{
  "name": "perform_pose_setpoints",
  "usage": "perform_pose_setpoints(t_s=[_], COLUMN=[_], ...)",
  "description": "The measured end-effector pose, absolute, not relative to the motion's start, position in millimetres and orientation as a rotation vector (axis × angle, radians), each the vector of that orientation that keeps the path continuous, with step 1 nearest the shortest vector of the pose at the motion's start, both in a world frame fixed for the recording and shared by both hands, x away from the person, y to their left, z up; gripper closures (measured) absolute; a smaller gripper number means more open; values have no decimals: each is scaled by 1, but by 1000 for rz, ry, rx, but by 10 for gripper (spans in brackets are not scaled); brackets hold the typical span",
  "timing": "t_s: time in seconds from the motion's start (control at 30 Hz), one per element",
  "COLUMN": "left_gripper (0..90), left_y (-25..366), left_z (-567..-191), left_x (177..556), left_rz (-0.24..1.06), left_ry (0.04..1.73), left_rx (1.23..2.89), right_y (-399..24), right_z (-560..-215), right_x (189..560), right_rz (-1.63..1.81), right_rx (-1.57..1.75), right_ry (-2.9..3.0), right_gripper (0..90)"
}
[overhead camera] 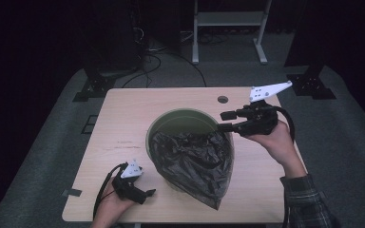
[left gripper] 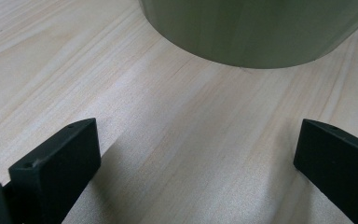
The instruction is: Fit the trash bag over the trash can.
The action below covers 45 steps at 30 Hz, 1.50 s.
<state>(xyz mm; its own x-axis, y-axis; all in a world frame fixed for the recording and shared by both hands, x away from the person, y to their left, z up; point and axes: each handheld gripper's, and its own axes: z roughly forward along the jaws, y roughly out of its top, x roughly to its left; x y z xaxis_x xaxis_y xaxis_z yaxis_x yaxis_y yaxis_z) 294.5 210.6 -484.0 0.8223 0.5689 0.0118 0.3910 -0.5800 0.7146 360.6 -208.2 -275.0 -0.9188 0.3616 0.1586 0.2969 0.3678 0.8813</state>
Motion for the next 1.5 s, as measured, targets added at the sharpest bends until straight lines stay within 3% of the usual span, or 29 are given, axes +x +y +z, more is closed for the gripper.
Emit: perform_pose_setpoints(t_s=[0.13,0.2,0.23,0.27,0.37,0.93,1.5], left_gripper=[0,0,0,0,0,0,0], left_y=[211,211,211,211,211,211,217], left_z=[-484,-484,-484,-484,-484,-484,-476], left_x=[294,294,294,294,294,294,294], left_rz=[310,310,310,309,310,309,303], left_ry=[700,700,700,700,700,700,691], left_rx=[2261,2261,2261,2261,2261,2261,2211], right_y=[-219,-221,-221,-222,-218,-144,-166], right_z=[-285,-291,-295,-298,-301,-286,-286], right_x=[364,365,366,366,364,399,428], right_rz=[1620,1618,1615,1610,1573,1505,1509], right_rx=[695,726,740,723,667,581,739], right_ry=[2564,2592,2613,2629,2632,2557,2430], right_gripper=[448,482,542,716,892,892,899])
